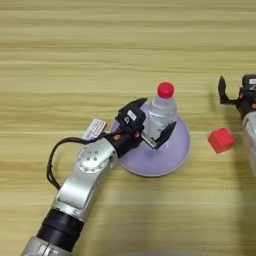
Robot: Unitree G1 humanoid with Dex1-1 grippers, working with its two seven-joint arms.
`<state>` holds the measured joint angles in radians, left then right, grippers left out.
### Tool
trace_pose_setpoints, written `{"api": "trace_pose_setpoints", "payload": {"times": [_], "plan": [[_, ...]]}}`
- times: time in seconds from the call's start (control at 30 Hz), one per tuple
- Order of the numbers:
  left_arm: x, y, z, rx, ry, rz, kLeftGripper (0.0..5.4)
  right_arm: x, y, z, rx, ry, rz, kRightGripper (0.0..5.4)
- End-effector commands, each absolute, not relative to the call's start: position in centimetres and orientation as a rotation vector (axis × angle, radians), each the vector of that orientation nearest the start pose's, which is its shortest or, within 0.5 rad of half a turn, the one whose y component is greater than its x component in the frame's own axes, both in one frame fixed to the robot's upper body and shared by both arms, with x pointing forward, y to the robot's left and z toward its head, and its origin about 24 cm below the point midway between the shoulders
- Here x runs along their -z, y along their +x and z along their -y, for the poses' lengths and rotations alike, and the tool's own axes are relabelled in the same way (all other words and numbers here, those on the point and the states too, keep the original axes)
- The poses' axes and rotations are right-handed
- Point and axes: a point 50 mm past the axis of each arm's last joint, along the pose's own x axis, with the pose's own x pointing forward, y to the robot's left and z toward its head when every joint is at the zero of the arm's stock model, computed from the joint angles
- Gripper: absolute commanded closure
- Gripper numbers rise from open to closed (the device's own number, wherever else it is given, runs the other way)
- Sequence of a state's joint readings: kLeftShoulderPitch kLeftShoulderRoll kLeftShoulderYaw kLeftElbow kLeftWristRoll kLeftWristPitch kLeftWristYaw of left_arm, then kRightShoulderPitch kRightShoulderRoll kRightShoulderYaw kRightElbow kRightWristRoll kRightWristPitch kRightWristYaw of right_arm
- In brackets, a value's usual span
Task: Move the objects on the table
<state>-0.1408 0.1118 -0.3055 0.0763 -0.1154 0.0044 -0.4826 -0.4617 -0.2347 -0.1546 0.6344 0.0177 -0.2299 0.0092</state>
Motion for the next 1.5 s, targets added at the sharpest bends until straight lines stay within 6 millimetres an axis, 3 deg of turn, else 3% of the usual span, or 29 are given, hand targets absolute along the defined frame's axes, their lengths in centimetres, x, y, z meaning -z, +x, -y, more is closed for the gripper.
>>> {"api": "trace_pose_setpoints", "payload": {"times": [0.03,0.77,1.33,1.5], "plan": [[-4.8,25.9,-6.2,0.835,0.051,0.011,0.00,-6.8,33.8,21.6,0.105,-0.155,0.090,0.04],[-4.4,26.9,-5.4,0.833,0.033,0.002,0.00,-6.7,33.8,21.6,0.103,-0.158,0.087,0.04],[-4.3,26.6,-5.4,0.847,-0.008,0.026,1.81,-6.7,33.7,21.7,0.105,-0.160,0.085,0.00],[-6.4,27.9,-7.1,0.765,-0.022,0.100,2.18,-6.6,33.7,21.6,0.105,-0.160,0.085,0.00]]}}
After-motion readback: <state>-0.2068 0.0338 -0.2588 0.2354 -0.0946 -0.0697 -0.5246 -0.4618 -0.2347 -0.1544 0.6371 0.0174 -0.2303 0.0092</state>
